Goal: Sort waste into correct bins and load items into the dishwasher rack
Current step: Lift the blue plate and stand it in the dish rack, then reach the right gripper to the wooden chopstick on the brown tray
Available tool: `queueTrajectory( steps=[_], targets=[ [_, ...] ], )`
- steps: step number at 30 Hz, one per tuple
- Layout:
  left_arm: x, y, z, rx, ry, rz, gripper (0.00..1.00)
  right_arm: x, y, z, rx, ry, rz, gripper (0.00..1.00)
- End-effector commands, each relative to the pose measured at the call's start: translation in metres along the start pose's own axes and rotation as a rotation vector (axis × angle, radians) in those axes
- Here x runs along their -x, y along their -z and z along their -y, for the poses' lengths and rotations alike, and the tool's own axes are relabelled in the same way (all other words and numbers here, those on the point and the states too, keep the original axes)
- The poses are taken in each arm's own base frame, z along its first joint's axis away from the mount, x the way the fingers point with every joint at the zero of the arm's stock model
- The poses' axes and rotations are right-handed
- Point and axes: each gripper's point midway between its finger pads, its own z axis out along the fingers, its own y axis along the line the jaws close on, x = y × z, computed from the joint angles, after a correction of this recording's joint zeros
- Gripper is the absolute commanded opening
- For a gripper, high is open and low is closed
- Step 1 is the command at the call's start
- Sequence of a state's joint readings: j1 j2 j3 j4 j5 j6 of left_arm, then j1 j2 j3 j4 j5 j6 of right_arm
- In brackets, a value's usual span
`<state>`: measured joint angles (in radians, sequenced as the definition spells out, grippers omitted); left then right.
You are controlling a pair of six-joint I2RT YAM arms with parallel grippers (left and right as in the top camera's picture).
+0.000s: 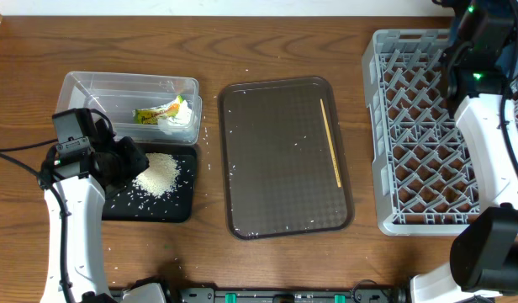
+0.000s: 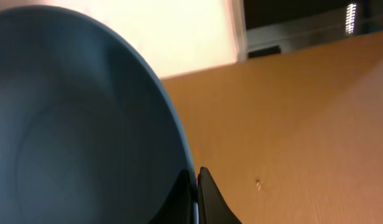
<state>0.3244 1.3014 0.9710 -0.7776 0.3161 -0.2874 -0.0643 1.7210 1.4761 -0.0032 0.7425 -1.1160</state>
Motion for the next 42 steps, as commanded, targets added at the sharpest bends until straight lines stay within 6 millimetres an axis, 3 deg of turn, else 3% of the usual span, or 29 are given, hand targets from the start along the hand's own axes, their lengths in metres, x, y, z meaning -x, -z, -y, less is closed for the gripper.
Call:
queueTrajectory(
  steps=[1, 10, 14, 18, 30, 38, 42],
  targets=[
    [-0.002, 0.001, 0.002, -0.007, -0.010, 0.001, 0.30, -0.001, -0.004, -0.018, 0.040, -0.001, -0.015, 0.01],
    [-0.002, 0.001, 0.002, -0.007, -0.010, 0.000, 0.30, -0.005, -0.019, -0.086, 0.174, 0.036, -0.060, 0.01],
    [-0.002, 0.001, 0.002, -0.007, -0.010, 0.000, 0.30, -0.006, -0.018, -0.105, 0.209, -0.006, -0.085, 0.01],
    [-0.002, 0.001, 0.002, -0.007, -0.010, 0.000, 0.30, 0.001, -0.012, -0.110, 0.216, -0.068, -0.080, 0.01],
    [-0.002, 0.001, 0.002, -0.007, -0.010, 0.001, 0.30, 0.016, 0.013, -0.112, 0.156, -0.023, -0.106, 0.01],
    [-0.001, 0.001, 0.002, -0.007, -0.010, 0.001, 0.30, 0.004, 0.037, -0.143, 0.244, -0.015, -0.176, 0.05],
    [-0.001, 0.001, 0.002, -0.008, -0.011, 0.004, 0.30, -0.004, 0.047, -0.156, 0.281, -0.107, -0.221, 0.08]
  ],
)
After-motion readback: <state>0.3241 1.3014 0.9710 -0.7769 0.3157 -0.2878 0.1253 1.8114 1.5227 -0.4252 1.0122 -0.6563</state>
